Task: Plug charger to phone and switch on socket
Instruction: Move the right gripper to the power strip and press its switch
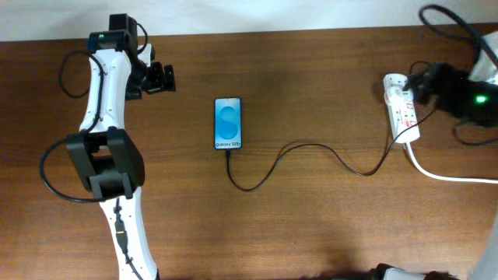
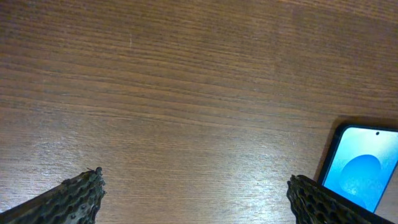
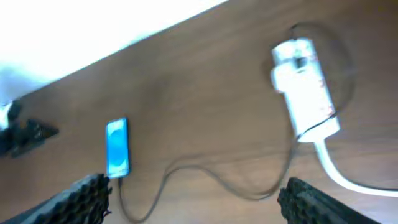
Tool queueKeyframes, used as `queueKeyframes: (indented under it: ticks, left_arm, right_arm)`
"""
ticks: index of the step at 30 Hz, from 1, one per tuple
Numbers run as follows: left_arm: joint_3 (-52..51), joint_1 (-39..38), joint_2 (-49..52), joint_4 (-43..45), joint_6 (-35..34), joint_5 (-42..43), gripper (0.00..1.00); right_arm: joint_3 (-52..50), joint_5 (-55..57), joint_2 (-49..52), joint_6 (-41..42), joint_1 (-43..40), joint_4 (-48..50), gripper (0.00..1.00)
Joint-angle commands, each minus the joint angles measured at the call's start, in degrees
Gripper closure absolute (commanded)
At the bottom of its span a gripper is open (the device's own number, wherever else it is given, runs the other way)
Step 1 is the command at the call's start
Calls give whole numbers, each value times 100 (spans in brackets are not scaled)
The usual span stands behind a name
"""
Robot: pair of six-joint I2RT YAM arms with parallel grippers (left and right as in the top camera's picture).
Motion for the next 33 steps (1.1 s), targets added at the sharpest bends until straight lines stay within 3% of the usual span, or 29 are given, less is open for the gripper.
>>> queueKeyframes:
  ticks: [1,5,10,16,20,33]
  left_arm:
    - [55,2,-22,-9,48,-44,1]
    - [55,2,-22,-9,48,-44,1]
    - [55,2,-22,-9,48,-44,1]
    - [55,2,-22,-9,48,-44,1]
    - [55,2,-22,-11,46,-44,1]
    - [55,2,-22,-9,48,-44,1]
  right_arm:
    - [302,26,59,-243,-1226,11,7]
    - [297,28,614,-264,-2245,348,6]
    - [297,-24,2465,-323,-2304,1211,3]
    - [297,17,3873,-282,-1744,2302,3]
    - [297,774,4476,-151,-1257,2413,2]
    - [280,892,5335,-157,-846,2474,2]
